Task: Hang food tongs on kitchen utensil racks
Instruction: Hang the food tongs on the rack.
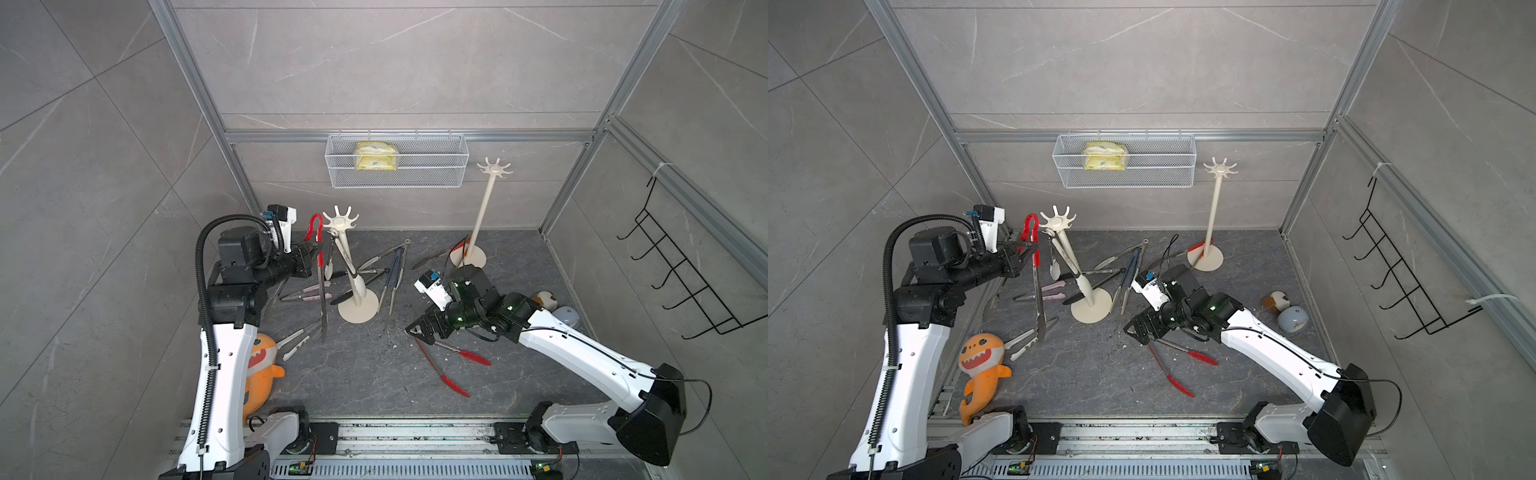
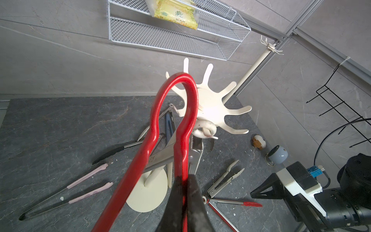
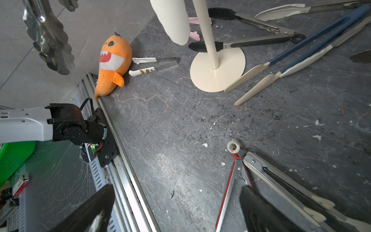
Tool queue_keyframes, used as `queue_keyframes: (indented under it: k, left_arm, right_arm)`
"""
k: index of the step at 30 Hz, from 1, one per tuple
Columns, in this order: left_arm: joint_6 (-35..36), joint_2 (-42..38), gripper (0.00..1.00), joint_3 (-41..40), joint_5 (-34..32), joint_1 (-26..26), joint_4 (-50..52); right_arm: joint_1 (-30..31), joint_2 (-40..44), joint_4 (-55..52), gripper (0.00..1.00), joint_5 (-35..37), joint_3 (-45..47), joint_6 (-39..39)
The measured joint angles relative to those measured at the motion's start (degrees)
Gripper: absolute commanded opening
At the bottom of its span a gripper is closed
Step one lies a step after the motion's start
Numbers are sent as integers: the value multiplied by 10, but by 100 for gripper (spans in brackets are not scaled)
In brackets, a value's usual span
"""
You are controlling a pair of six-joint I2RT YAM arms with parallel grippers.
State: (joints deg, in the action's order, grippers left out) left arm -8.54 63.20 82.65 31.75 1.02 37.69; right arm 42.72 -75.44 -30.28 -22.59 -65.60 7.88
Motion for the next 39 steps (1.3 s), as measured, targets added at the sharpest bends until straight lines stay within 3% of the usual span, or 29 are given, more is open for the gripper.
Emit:
queue_keyframes:
  k: [31, 34, 39]
  left_arm:
    - [0, 34, 0, 2, 71, 17, 11]
    - [0, 34, 5, -5, 80, 22, 9]
    - [-1, 34, 38, -9, 88, 32, 9]
  right_arm:
    - [0, 0, -4, 99, 0, 0, 0]
    - [0, 0, -4, 99, 0, 0, 0]
    - [0, 0, -4, 99, 0, 0, 0]
